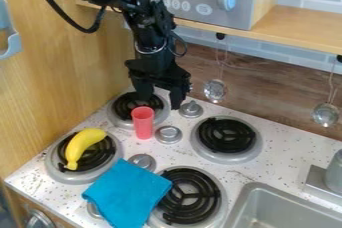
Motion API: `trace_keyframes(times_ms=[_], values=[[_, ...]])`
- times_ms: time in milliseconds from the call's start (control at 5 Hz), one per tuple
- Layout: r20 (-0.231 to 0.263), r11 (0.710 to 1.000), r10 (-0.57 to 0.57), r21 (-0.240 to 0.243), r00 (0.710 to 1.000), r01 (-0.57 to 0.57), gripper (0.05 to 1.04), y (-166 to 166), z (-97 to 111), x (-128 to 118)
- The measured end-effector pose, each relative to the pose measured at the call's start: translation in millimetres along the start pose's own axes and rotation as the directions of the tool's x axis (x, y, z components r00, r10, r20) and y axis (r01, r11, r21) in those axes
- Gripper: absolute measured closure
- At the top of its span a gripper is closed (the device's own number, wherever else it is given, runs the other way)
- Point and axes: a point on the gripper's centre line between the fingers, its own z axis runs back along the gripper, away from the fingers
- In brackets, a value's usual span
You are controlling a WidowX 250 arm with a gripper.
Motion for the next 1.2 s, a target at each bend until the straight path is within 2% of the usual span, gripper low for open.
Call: trace_keyframes(times_ms=[200, 600, 1200], values=[[-0.037, 1.000, 0.000, -0.001, 0.999, 0.000, 0.083, -0.2, -11.8, -6.9], [-0.073, 1.000, 0.001, 0.021, 0.997, 0.001, 0.083, 13.7, -35.0, -7.8], [-0.080, 0.998, 0.046, 0.054, 0.996, -0.042, 0.083, 42.5, -60.7, 20.7]])
